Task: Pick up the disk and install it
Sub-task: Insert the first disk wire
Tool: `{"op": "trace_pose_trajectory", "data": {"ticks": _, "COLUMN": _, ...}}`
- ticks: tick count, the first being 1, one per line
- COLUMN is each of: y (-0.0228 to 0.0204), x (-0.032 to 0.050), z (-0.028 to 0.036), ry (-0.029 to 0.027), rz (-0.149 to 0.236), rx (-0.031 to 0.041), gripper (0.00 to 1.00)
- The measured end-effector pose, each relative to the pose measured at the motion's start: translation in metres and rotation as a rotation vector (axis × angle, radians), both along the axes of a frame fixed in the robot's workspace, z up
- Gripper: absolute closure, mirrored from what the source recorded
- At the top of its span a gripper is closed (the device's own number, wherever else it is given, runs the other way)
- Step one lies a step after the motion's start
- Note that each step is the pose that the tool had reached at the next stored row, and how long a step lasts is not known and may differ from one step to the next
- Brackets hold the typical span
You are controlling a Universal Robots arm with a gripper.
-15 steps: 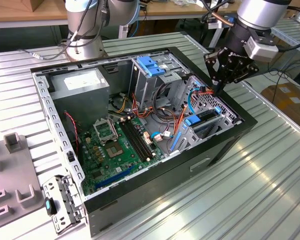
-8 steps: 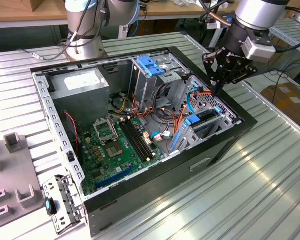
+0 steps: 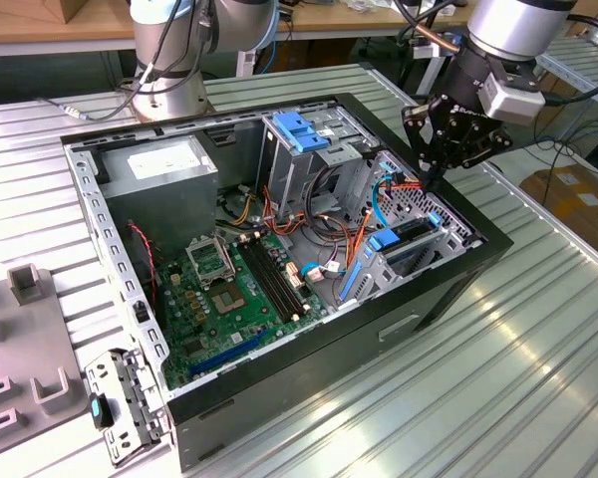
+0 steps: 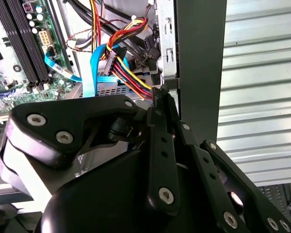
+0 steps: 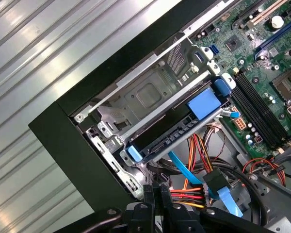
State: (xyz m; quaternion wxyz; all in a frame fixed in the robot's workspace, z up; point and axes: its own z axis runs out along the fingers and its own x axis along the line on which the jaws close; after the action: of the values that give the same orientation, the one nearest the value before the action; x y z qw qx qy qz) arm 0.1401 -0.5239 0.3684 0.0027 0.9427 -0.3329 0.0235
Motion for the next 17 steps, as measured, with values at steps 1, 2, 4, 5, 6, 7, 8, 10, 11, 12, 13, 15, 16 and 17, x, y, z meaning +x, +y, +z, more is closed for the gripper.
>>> {"op": "trace_pose_trajectory", "data": {"ticks": 1, "y": 0.0000, "x": 0.0000, "z": -0.0001, "ry": 0.0000, "rz": -0.013, "rx": 0.0000, "gripper": 0.84}}
{"op": "trace_pose_trajectory", "data": {"ticks": 2, "y": 0.0000, "x": 0.0000, "z": -0.0002, "ry": 0.0000, "rz": -0.027, "rx": 0.0000, "gripper": 0.84}}
{"op": "trace_pose_trajectory", "data": {"ticks": 4, "y": 0.0000, "x": 0.0000, "z": -0.0003, "ry": 0.0000, "rz": -0.054, "rx": 0.0000, "gripper": 0.84}}
{"op": "trace_pose_trajectory", "data": {"ticks": 5, "y": 0.0000, "x": 0.0000, "z": -0.0004, "ry": 0.0000, "rz": -0.067, "rx": 0.0000, "gripper": 0.84}}
{"op": "trace_pose_trajectory", "data": {"ticks": 6, "y": 0.0000, "x": 0.0000, "z": -0.0005, "ry": 0.0000, "rz": -0.092, "rx": 0.0000, "gripper": 0.84}}
{"op": "trace_pose_trajectory", "data": {"ticks": 7, "y": 0.0000, "x": 0.0000, "z": -0.0006, "ry": 0.0000, "rz": -0.105, "rx": 0.0000, "gripper": 0.84}}
{"op": "trace_pose_trajectory", "data": {"ticks": 8, "y": 0.0000, "x": 0.0000, "z": -0.0007, "ry": 0.0000, "rz": -0.120, "rx": 0.0000, "gripper": 0.84}}
{"op": "trace_pose_trajectory", "data": {"ticks": 10, "y": 0.0000, "x": 0.0000, "z": -0.0009, "ry": 0.0000, "rz": -0.147, "rx": 0.0000, "gripper": 0.84}}
{"op": "trace_pose_trajectory", "data": {"ticks": 11, "y": 0.0000, "x": 0.0000, "z": -0.0010, "ry": 0.0000, "rz": -0.168, "rx": -0.0001, "gripper": 0.84}}
{"op": "trace_pose_trajectory", "data": {"ticks": 12, "y": 0.0000, "x": 0.0000, "z": -0.0011, "ry": 0.0000, "rz": -0.188, "rx": -0.0001, "gripper": 0.84}}
{"op": "trace_pose_trajectory", "data": {"ticks": 13, "y": 0.0000, "x": 0.0000, "z": -0.0013, "ry": 0.0000, "rz": -0.212, "rx": -0.0001, "gripper": 0.84}}
{"op": "trace_pose_trajectory", "data": {"ticks": 15, "y": 0.0000, "x": 0.0000, "z": -0.0014, "ry": 0.0000, "rz": -0.239, "rx": -0.0001, "gripper": 0.84}}
{"op": "trace_pose_trajectory", "data": {"ticks": 16, "y": 0.0000, "x": 0.0000, "z": -0.0016, "ry": 0.0000, "rz": -0.264, "rx": -0.0001, "gripper": 0.84}}
{"op": "trace_pose_trajectory", "data": {"ticks": 17, "y": 0.0000, "x": 0.0000, "z": -0.0017, "ry": 0.0000, "rz": -0.287, "rx": 0.0000, "gripper": 0.84}}
